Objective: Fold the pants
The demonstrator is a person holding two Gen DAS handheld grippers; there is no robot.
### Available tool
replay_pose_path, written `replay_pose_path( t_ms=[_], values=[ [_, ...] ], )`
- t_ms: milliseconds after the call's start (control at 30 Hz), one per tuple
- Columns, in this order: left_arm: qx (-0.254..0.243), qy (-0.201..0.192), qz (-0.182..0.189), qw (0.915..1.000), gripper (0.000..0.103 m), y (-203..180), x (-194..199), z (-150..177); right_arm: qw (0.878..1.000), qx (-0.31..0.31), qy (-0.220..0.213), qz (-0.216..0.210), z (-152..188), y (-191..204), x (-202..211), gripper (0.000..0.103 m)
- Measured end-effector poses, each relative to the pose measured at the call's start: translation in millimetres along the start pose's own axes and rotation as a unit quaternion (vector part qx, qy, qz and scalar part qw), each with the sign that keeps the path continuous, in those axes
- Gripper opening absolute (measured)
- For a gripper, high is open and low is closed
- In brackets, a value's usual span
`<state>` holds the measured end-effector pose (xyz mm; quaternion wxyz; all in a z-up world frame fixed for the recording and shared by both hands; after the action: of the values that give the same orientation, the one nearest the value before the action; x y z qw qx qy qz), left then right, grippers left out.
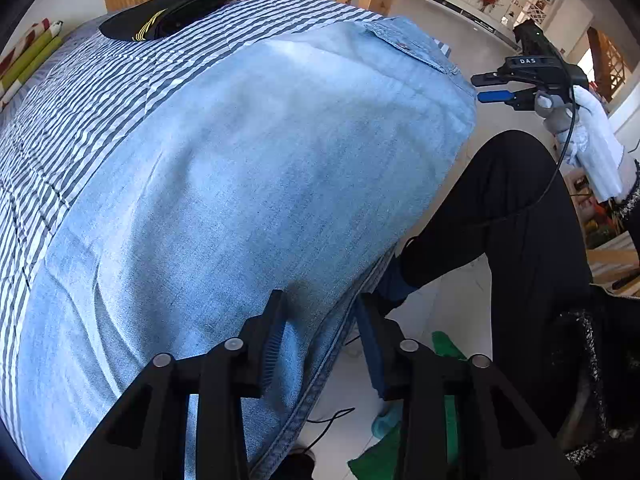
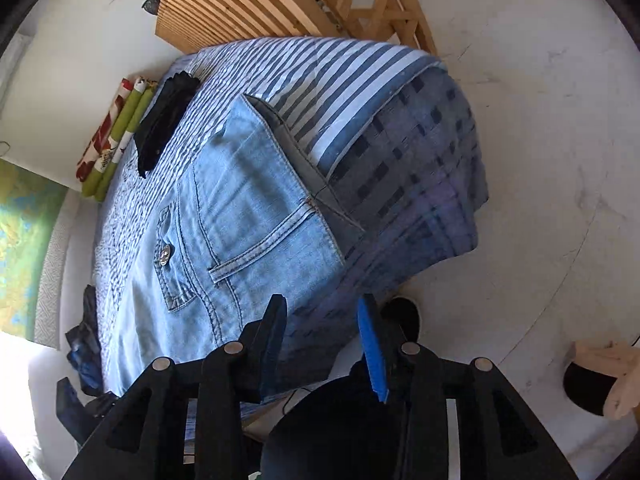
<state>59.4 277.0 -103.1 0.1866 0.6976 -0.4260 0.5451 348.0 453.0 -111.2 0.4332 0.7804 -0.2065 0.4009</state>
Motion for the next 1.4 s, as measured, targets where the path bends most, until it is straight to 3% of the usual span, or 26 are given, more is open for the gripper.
replay_pose_path(
  t_ms=[133, 200, 267, 433, 500, 567, 667, 733, 867, 933, 967, 1000, 1100, 1200, 1400],
  values=[
    [-0.001, -0.007, -0.006, 1.0, 0.018, 0.3, 1.7, 0.8, 0.999, -0.037, 0.006, -0.039, -5.6, 3.0, -27.1, 0.038],
    [0.001, -0.013, -0.007, 0.9999, 0.013, 0.1, 4.0, 1.8, 0.998, -0.044, -0.011, -0.046, -8.2, 9.1, -27.1, 0.009],
    [0.007, -0.021, -0.008, 0.9997, 0.01, 0.2, 7.3, 1.6, 0.998, -0.016, -0.036, -0.04, -15.7, 25.4, -17.1, 0.004],
    [-0.003, -0.062, -0.011, 0.998, 0.007, -12.8, 27.8, 1.7, 0.989, 0.065, -0.125, -0.053, -43.8, 75.5, 35.1, 0.003],
    [-0.01, -0.055, -0.015, 0.9983, 0.007, -16.1, 22.1, 2.4, 0.981, 0.092, -0.162, -0.061, -48.9, 83.0, 52.9, 0.002],
    [-0.011, -0.039, -0.02, 0.999, 0.007, -15.3, 10.1, 4.7, 0.984, 0.087, -0.151, -0.048, -43.2, 73.8, 43.7, 0.002],
    [-0.01, -0.022, -0.02, 0.9995, 0.007, -14.6, -2.7, 7.7, 0.995, 0.058, -0.082, -0.01, -26.5, 42.9, 1.8, 0.003],
    [-0.014, -0.019, -0.017, 0.9996, 0.007, -15.6, -1.7, 8.8, 0.998, 0.052, -0.036, 0.007, -18.0, 25.3, -18.3, 0.003],
    [-0.018, -0.02, -0.014, 0.9995, 0.007, -17.5, 6.4, 11.5, 0.997, 0.062, -0.041, 0.027, -21.3, 24.7, -1.2, 0.008],
    [-0.016, -0.019, -0.012, 0.9996, 0.016, -19.4, 8.0, 12.0, 0.994, 0.082, -0.047, 0.051, -27.3, 35.7, 12.7, 0.019],
    [-0.017, -0.02, -0.01, 0.9996, 0.025, -21.7, 9.2, 13.1, 0.993, 0.088, -0.049, 0.06, -28.6, 39.4, 17.5, 0.034],
    [-0.02, -0.024, -0.008, 0.9995, 0.029, -24.3, 9.6, 13.3, 0.993, 0.091, -0.049, 0.059, -27.3, 40.5, 20.1, 0.045],
    [-0.043, -0.024, -0.017, 0.9986, 0.033, -37.3, 5.9, 12.8, 0.997, 0.069, -0.026, 0.038, -16.5, 31.5, 9.5, 0.047],
    [-0.06, -0.017, -0.022, 0.9978, 0.038, -47.0, -0.7, 10.5, 0.999, 0.009, -0.001, 0.039, -11.7, 6.6, -9.6, 0.047],
    [-0.053, -0.017, -0.023, 0.9982, 0.038, -45.9, -1.6, 4.4, 0.994, -0.091, 0.004, -0.054, -2.0, -20.0, -45.3, 0.047]
  ],
)
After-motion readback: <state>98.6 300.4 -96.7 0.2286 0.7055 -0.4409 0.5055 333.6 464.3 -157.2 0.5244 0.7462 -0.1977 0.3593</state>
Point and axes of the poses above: each gripper's, at about its wrist camera, not at the fingertips, and x roughly against the way its jaws point, y to its left, z to its underside, the point moved 1 cm from there along -x, roughly the way its jaws point, and after that the axes turned 10 degrees about x, right-handed, at the moved point
